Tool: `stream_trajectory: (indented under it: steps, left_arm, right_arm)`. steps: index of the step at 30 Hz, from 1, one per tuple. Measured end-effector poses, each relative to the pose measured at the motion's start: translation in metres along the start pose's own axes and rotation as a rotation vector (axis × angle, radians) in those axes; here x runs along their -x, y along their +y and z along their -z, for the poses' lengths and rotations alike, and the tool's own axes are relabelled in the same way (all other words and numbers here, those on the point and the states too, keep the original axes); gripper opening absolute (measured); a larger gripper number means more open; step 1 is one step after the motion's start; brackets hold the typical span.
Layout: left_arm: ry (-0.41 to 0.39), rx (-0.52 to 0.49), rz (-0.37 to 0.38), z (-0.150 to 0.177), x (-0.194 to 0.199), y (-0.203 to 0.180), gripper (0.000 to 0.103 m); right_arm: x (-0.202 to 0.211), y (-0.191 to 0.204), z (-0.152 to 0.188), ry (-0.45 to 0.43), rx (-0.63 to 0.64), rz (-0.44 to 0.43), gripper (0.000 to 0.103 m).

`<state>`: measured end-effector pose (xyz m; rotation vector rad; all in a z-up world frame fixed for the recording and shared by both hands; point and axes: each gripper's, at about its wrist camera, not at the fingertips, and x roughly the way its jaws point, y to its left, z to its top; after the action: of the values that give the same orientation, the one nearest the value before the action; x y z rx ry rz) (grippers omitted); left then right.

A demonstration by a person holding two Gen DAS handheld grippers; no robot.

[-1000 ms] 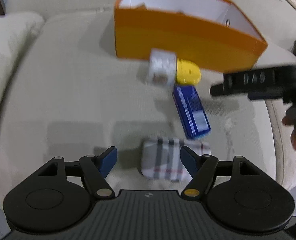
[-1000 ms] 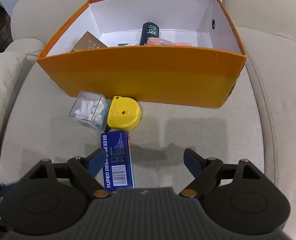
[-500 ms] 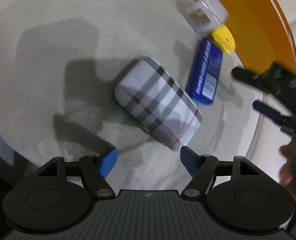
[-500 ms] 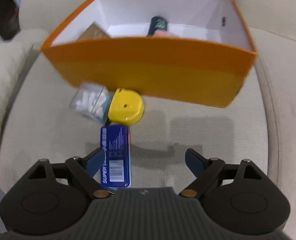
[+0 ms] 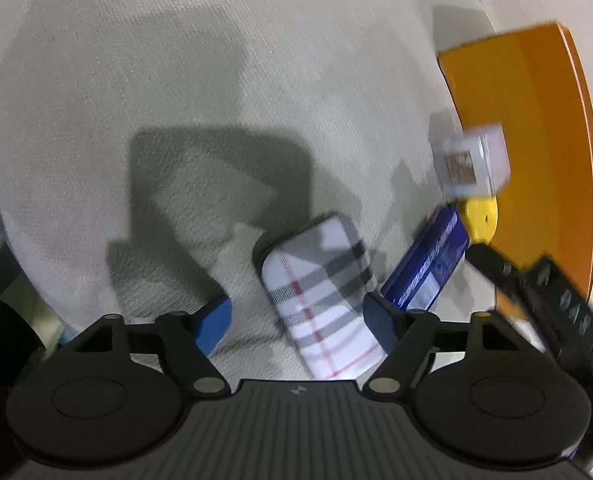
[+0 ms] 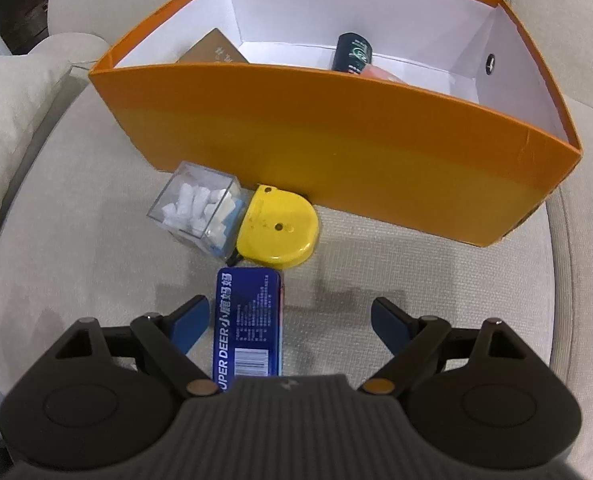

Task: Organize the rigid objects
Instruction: 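Grasp the plaid case with the left tool while the right tool grasps the blue SUPER DEER tin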

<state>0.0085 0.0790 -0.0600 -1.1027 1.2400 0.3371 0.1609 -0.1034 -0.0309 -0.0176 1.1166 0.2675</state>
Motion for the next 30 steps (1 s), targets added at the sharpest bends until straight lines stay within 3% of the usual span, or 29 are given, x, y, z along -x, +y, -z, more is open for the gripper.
stream_trajectory:
  steps: [5, 13, 22, 24, 28, 30]
  left_arm:
    - [-0.073, -0.015, 0.100, -0.018, 0.015, -0.008, 0.091]
    - [-0.051, -0.032, 0.012, -0.003, 0.026, 0.004, 0.090]
    - [-0.080, -0.085, -0.017, 0.002, 0.028, 0.000, 0.090]
    - [-0.076, -0.083, -0.021, 0.003, 0.024, -0.002, 0.090]
    - [-0.077, -0.107, -0.016, 0.007, 0.019, -0.011, 0.090]
    - [-0.078, -0.119, -0.011, 0.009, 0.020, -0.014, 0.090]
  right_arm:
    - [0.002, -0.006, -0.001, -0.009, -0.025, 0.005, 0.089]
    - [-0.011, -0.004, -0.001, 0.021, -0.026, 0.003, 0.089]
    - [-0.035, 0.017, 0.002, 0.081, 0.063, 0.038, 0.088]
    - [-0.032, 0.015, 0.003, 0.081, 0.057, 0.039, 0.082]
    - [-0.022, -0.009, 0.001, 0.088, -0.031, 0.046, 0.052]
    - [-0.018, -0.026, 0.002, 0.095, -0.080, 0.069, 0.048]
